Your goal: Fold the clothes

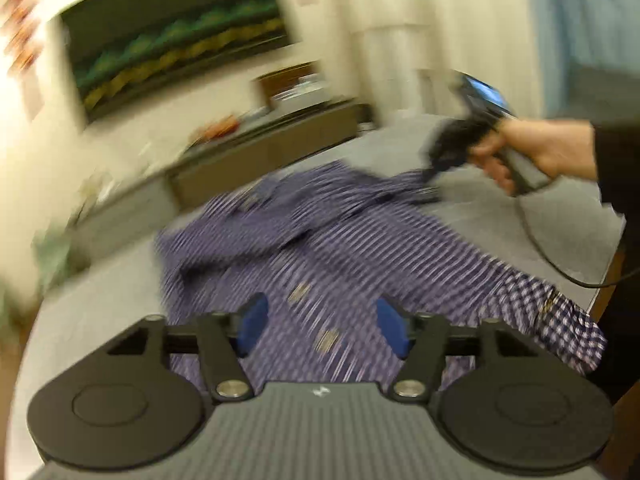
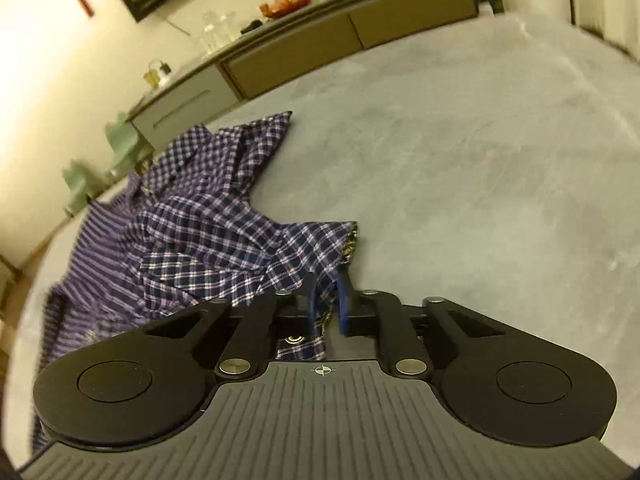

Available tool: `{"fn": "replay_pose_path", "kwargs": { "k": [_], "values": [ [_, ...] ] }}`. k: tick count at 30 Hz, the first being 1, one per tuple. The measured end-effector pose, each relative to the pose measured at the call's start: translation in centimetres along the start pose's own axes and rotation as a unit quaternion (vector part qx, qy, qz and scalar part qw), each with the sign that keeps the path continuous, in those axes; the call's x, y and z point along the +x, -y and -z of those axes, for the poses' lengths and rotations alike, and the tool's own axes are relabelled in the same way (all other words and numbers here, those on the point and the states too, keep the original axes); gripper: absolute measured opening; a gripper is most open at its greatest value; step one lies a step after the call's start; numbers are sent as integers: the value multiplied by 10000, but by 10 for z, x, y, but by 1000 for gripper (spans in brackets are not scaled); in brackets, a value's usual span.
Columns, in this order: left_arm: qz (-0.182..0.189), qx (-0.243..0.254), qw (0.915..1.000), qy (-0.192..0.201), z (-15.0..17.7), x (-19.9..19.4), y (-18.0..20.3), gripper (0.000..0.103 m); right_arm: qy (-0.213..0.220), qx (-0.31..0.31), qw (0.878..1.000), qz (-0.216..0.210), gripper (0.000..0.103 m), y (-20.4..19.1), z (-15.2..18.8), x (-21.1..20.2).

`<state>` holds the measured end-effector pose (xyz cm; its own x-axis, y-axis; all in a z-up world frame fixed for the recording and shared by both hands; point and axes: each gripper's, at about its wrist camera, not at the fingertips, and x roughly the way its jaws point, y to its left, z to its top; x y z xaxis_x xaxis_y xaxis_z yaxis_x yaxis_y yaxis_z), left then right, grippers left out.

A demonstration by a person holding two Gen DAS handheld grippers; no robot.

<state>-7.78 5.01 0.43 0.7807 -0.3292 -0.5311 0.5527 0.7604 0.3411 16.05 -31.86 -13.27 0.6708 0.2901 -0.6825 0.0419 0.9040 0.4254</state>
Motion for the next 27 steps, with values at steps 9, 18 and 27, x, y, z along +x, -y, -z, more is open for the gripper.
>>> {"fn": "replay_pose_path", "kwargs": {
  "k": [9, 18, 27],
  "values": [
    [-43, 1656, 9858, 266, -82, 163, 100, 75, 6, 289, 9933, -1119, 4, -16, -9, -36],
    [-186, 2341, 9719, 191, -98, 255, 150, 77, -76, 265, 9879, -1525, 4, -1, -21, -46],
    [1, 1764, 9842, 161, -104, 265, 151, 1, 30, 564, 9850, -1629, 13, 18, -27, -60]
  ]
}}
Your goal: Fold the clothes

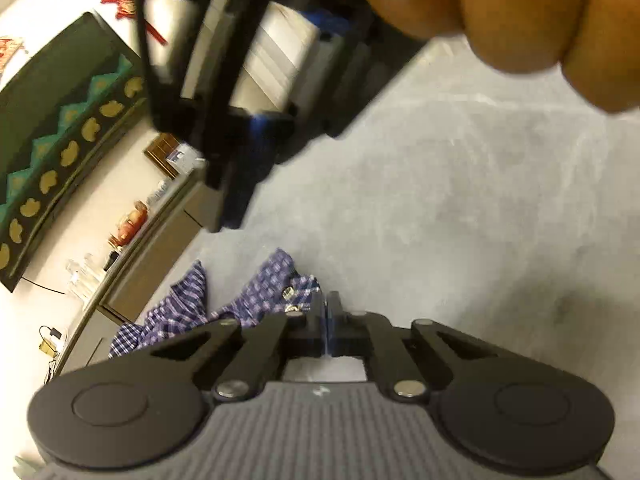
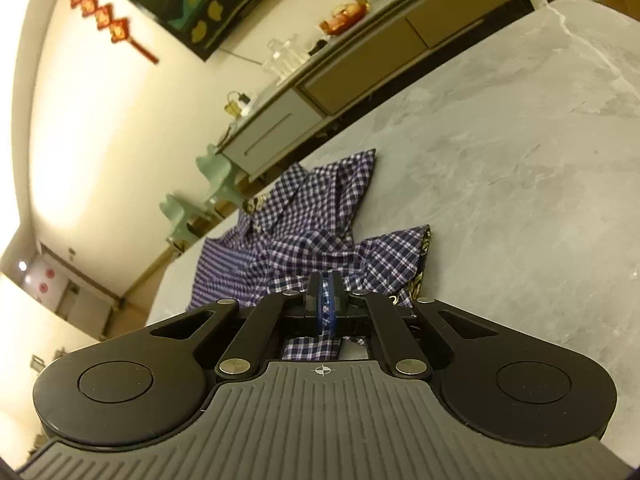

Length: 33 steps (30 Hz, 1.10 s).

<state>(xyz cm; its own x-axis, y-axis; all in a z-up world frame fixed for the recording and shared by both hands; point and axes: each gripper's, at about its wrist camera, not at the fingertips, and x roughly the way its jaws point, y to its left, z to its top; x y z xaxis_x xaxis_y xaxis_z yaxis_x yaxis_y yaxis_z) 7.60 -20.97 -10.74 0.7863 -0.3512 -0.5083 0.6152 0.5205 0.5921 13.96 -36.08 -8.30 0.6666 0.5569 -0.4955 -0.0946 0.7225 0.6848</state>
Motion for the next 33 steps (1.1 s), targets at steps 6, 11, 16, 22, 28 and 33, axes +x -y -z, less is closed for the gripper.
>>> {"fn": "replay_pose_path", "kwargs": {
  "k": [6, 11, 16, 22, 28, 33],
  "values": [
    [-302, -353, 9986, 249, 0, -26, -16, 1, 112, 689, 9975, 130, 80, 29, 1, 6],
    [-289, -103, 9995, 95, 7, -32, -11, 6, -425, 972, 9940, 253, 78, 40, 14, 48],
    [-495, 388, 9980, -58, 18, -23, -3, 46, -589, 1030, 9929, 14, 63, 39, 20, 67],
    [-747, 784, 9941, -16, 20, -10, 3, 74, -696, 903, 9926, -406, 39, 24, 15, 71],
    [-613, 947, 9936, 79, 16, 3, 8, 90, -659, 1015, 9911, -560, 28, 24, 5, 68],
    [-821, 901, 9925, -4, 15, 10, 11, 61, -657, 1413, 9858, -626, 25, 39, 4, 68]
  ]
}}
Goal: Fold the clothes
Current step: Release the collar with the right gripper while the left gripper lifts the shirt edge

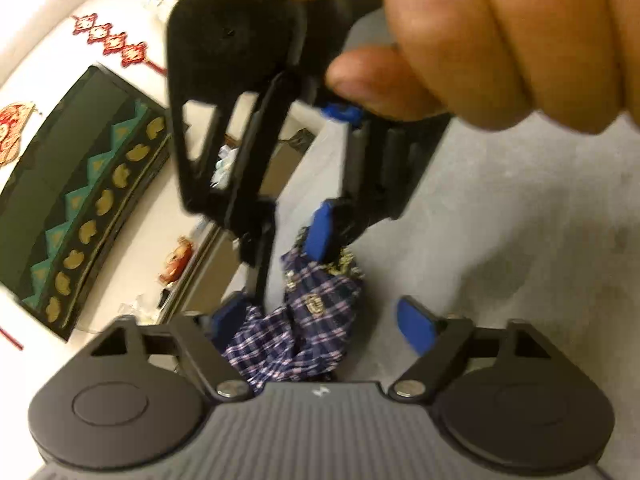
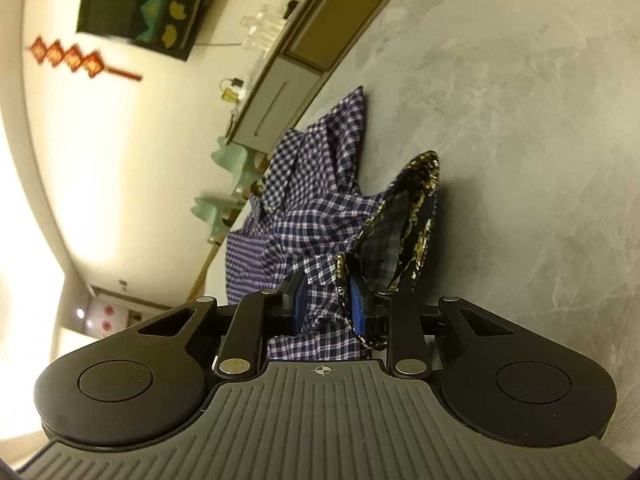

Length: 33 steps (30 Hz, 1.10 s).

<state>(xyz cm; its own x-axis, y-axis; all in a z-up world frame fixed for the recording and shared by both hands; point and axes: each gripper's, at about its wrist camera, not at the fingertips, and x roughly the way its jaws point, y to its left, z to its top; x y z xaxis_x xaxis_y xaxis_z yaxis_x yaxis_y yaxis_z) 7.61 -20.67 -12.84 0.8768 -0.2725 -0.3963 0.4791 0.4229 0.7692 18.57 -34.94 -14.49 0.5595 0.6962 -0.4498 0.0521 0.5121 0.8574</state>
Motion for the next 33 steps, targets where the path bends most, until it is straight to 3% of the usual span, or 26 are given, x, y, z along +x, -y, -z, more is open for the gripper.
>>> {"fn": "replay_pose_path", "kwargs": {
  "k": [1, 3, 4, 5, 6, 7, 8, 9, 13, 15, 17, 19, 20, 21, 22, 23, 24, 26, 28, 29, 31, 32, 33],
  "values": [
    [-5, -49, 10000, -60, 0, 2, -2, 55, 0, 79, 10000, -26, 21, 2, 0, -1],
    [189, -260, 9993, -208, -1, 6, -7, 29, 16, 214, 9997, -101, 23, 4, -1, -3],
    [257, -339, 9988, -253, -1, 7, -9, 27, 57, 235, 9996, -132, 24, 3, -2, -6],
    [262, -374, 9986, -265, -1, 7, -10, 17, 112, 237, 9996, -126, 30, 1, -2, -9],
    [254, -414, 9985, -263, 0, 6, -12, 14, 173, 249, 9994, -145, 37, -1, -3, -12],
    [216, -457, 9985, -230, 0, 4, -14, 13, 238, 186, 9995, -103, 42, -4, -3, -16],
    [161, -493, 9985, -178, 0, 1, -15, 11, 303, 120, 9995, -59, 56, -7, -3, -19],
    [118, -521, 9985, -134, -1, -2, -17, 11, 421, 67, 9991, 36, 63, -10, -3, -22],
    [-129, -556, 9984, 32, -5, -15, -16, 10, 720, -76, 9962, 488, 65, -11, -8, -29],
    [-190, -625, 9978, 95, -8, -21, -18, 10, 723, -4, 9954, 633, 75, -5, -10, -27],
    [-155, -600, 9980, 117, -9, -27, -15, 10, 618, 140, 9961, 607, 75, 2, -10, -21],
    [-91, -500, 9986, 114, -9, -27, -14, 10, 476, 227, 9981, 312, 70, 7, -10, -13],
    [-93, -443, 9989, 101, -8, -27, -12, 11, 443, 252, 9986, 134, 52, 7, -10, -11],
    [-127, -391, 9991, 83, -7, -25, -13, 14, 430, 193, 9988, 126, 29, 5, -10, -9],
    [-235, -353, 9991, 77, -6, -23, -13, 16, 433, 24, 9989, 165, 21, -1, -10, -8],
    [-389, -326, 9987, 87, -4, -24, -12, 27, 445, -70, 9988, 163, 16, -5, -9, -8],
    [-540, -285, 9981, 123, -4, -24, -10, 52, 441, -81, 9989, 150, 14, -9, -8, -8],
    [-835, -170, 9960, 252, -5, -25, -7, 82, 404, -106, 9991, 97, 13, -17, -5, -9],
    [-960, -16, 9950, 284, -9, -24, -3, 83, 333, -120, 9994, -19, 13, -24, -2, -11],
    [-928, 32, 9954, 249, -12, -21, -2, 82, 298, -166, 9994, -63, 13, -28, 0, -12],
    [-848, 90, 9962, 166, -16, -16, -3, 53, 230, -260, 9993, -149, 13, -36, 2, -15],
    [-840, 107, 9963, 128, -17, -14, -5, 26, 241, -328, 9991, -117, 16, -40, 3, -17],
    [-805, 67, 9967, 89, -18, -14, -9, 13, 308, -382, 9988, -37, 21, -42, 2, -19]
  ]
}}
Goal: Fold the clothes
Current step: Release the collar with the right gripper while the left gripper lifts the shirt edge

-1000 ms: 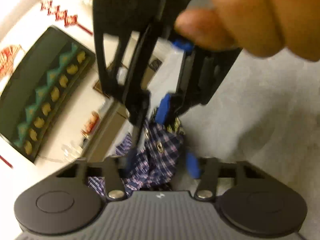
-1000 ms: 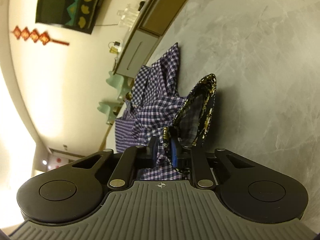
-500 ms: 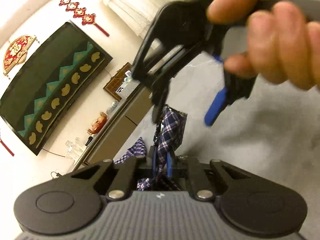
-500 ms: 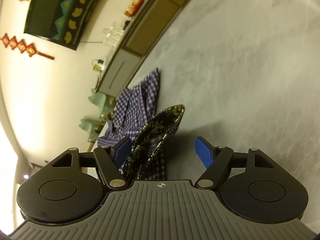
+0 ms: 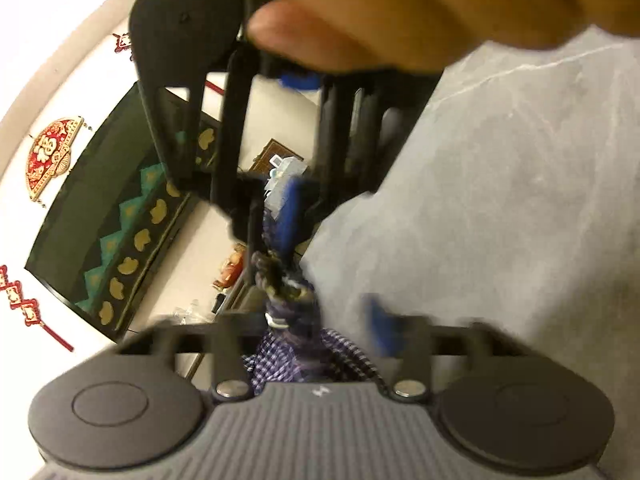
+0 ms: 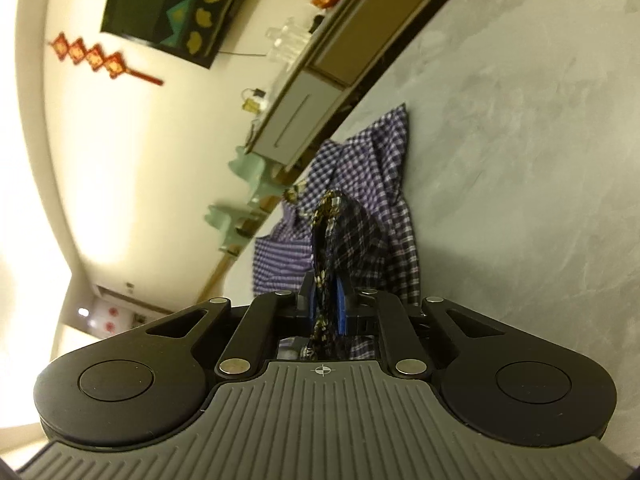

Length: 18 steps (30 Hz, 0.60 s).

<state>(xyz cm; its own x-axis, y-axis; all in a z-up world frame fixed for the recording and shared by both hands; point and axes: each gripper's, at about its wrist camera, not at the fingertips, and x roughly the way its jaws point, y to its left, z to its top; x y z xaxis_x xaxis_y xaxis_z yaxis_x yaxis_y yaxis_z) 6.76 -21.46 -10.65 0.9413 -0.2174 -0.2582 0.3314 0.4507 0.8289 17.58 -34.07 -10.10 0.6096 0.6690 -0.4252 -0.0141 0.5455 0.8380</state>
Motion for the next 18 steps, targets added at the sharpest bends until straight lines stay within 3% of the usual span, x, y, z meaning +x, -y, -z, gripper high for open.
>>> {"fn": "replay_pose_path", "kwargs": {
  "k": [1, 3, 5, 8, 9, 10, 11, 13, 14, 16, 18],
  "values": [
    [50, -129, 9999, -21, -1, -1, -7, 12, 66, -55, 9999, 83, 26, -1, -1, -3],
    [-61, -456, 9989, -7, -1, -6, -28, 12, 261, 38, 9997, 9, 61, 4, -5, -10],
    [-399, -1203, 9919, -7, 8, -22, -74, 11, 486, 28, 9988, -19, 64, 3, -8, -18],
    [-956, -2519, 9630, -4, 26, -54, -151, 11, 517, -250, 9983, -14, 65, -8, -5, -17],
    [-1175, -3008, 9464, -38, 38, -71, -174, 11, 472, -383, 9982, 8, 65, -13, -3, -15],
    [-1435, -3557, 9234, -114, 57, -95, -193, 11, 359, -519, 9980, -11, 65, -19, 1, -9],
    [-1624, -4166, 8941, -240, 81, -117, -211, 11, 245, -655, 9975, -31, 66, -24, 6, -4],
    [-1555, -5238, 8343, -730, 138, -152, -219, 11, -86, -906, 9958, -135, 67, -39, 21, 15],
    [-1438, -5549, 8136, -973, 161, -164, -212, 11, -274, -1039, 9940, -184, 69, -47, 30, 26],
    [-1248, -5835, 7912, -1336, 190, -176, -186, 11, -713, -1372, 9877, -217, 71, -66, 53, 55],
    [-1222, -6185, 7610, -1529, 211, -189, -166, 11, -1067, -1563, 9818, -165, 71, -81, 78, 78]
  ]
}}
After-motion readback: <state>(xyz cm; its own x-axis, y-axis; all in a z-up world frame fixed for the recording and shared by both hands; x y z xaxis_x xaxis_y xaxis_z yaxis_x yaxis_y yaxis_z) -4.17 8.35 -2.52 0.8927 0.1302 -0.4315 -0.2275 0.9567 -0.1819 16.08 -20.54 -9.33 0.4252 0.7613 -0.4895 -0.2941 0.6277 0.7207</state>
